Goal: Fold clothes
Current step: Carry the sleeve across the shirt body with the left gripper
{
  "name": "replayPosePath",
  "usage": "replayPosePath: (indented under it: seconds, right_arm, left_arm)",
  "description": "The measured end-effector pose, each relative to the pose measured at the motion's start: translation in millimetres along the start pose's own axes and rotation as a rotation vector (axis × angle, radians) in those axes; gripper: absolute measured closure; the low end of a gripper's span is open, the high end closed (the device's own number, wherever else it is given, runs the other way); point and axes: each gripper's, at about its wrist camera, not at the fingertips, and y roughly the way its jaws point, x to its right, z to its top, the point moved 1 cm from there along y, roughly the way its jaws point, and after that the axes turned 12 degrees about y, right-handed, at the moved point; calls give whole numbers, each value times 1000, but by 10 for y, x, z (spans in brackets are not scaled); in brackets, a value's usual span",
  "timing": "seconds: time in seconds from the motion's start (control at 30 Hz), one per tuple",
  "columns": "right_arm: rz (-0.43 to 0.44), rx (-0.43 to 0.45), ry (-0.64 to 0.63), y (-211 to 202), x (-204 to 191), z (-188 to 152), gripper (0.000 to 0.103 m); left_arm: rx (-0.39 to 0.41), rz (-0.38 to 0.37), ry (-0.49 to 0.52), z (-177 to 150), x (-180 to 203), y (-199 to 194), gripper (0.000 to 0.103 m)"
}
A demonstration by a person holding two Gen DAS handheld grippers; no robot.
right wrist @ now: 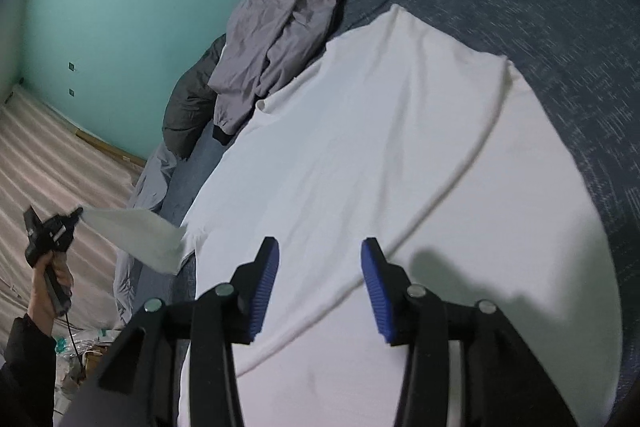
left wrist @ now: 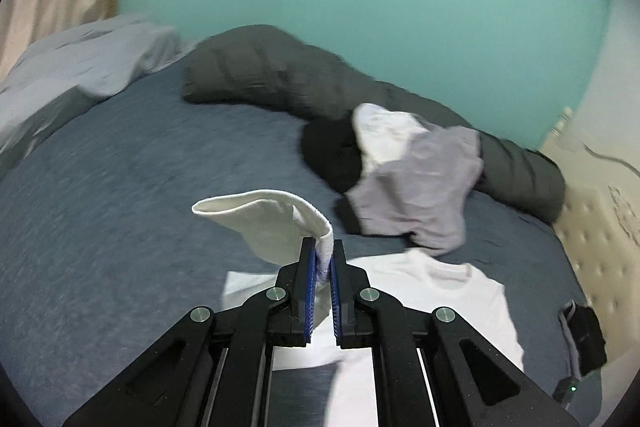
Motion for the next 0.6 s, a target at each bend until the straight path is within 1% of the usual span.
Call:
replayPosePath:
  seconds: [0.17,0.2,0.3,0.37,0.4,0.43,0.6]
  right_arm:
    - [-70,-6,-48,-124,84,30,54]
    - [-82,-6,-53,-150,105,41,52]
    - [-116,1,-57,-235,180,68,50]
    - [-135,7,-59,-281,225,86,46]
    - [-146,12,-59,-303,251,96,40]
    - [-155,17,-57,-327,278,105,36]
    - [-157,37,-18,-456,408,158,36]
  left_arm:
    - [2,-68,54,125,592,49,96]
    - [1,-79,68,130,689,64,96]
    - [-10,-117,105,133,1048,120,96]
    - [-17,-141,134,126,1285,148,96]
    - [-18,-148,142,119,1349,154,96]
    - [-23,-162,152,117,1467,172,96]
    - [-40,-221,217,76,2001,228,96]
